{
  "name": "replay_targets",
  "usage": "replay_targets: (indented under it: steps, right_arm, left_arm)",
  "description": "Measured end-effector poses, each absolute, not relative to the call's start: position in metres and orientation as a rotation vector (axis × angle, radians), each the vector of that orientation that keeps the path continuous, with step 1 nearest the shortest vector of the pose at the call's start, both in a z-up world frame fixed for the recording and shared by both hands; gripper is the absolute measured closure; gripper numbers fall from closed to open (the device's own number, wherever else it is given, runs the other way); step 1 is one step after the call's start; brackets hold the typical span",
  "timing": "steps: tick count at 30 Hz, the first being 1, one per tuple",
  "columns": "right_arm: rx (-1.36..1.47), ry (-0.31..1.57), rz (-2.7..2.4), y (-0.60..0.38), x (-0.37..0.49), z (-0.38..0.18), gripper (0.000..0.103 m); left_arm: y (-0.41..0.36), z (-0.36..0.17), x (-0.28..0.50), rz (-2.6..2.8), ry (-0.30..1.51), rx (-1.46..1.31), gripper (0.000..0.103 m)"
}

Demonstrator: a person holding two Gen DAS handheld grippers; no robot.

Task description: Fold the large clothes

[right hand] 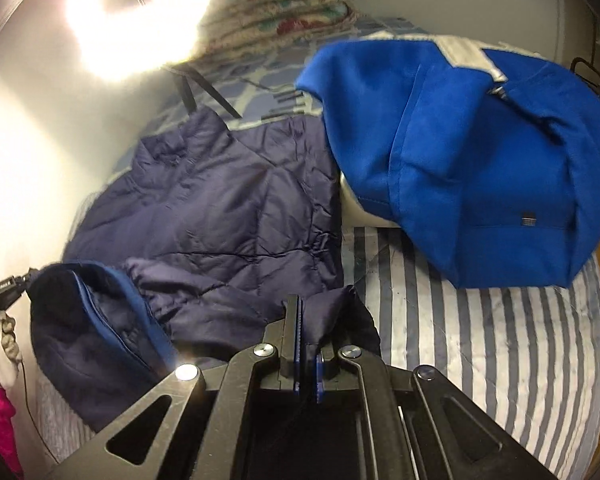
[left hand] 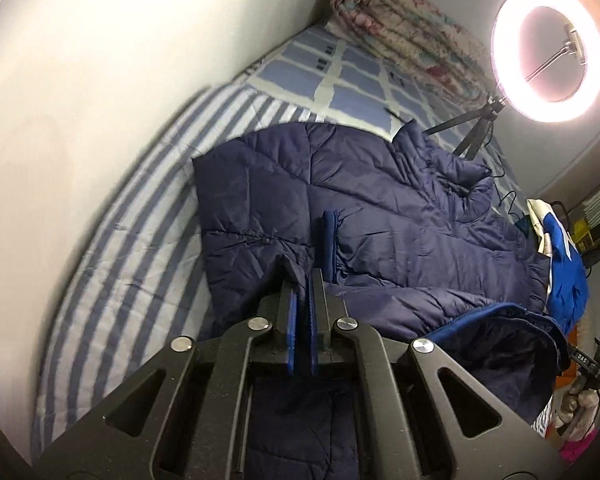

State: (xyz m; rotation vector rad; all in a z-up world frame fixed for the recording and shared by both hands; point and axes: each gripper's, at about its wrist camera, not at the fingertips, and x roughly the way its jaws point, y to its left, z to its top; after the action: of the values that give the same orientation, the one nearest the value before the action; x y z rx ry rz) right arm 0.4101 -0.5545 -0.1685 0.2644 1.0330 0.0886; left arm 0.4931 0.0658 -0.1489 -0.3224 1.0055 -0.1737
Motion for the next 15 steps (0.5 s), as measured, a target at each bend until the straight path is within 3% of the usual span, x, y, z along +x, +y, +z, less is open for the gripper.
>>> replay_targets:
  steps: [3,6,7,8,10,11,15]
  right_arm:
    - [0.296,1.034,0.128,-0.562,0.413,-0.172,0.094]
    - [0.345,1.020,0.180,-0.575,0.410,-0.166,0.086]
    - [0.362,1.003,0.197,-0.581,0.407,-0.162,0.081]
    - [0.366,0.986,0.201,-0.585,0.404,-0.159,0.077]
    - [0.348,0.935,0.168,-0.596,0.395,-0.150,0.031]
    - [0.345,0.909,0.147,-0.602,0.392,-0.146,0.025]
    - [0.375,0.823,0.176,-0.625,0.376,-0.137,0.026]
  left_arm:
    - [0.067,-0.154,0.504,-0.192,1.010,-0.351,0.099]
    - [0.072,-0.145,0.509,-0.209,1.001,-0.372,0.084]
    - [0.076,-0.140,0.511,-0.212,0.983,-0.379,0.077]
    - [0.080,-0.134,0.512,-0.206,0.967,-0.382,0.061]
    - [0.089,-0.123,0.512,-0.187,0.921,-0.401,0.042]
    - [0.096,-0.116,0.511,-0.187,0.890,-0.419,0.041]
    - [0.101,-0.113,0.511,-0.239,0.880,-0.354,0.041]
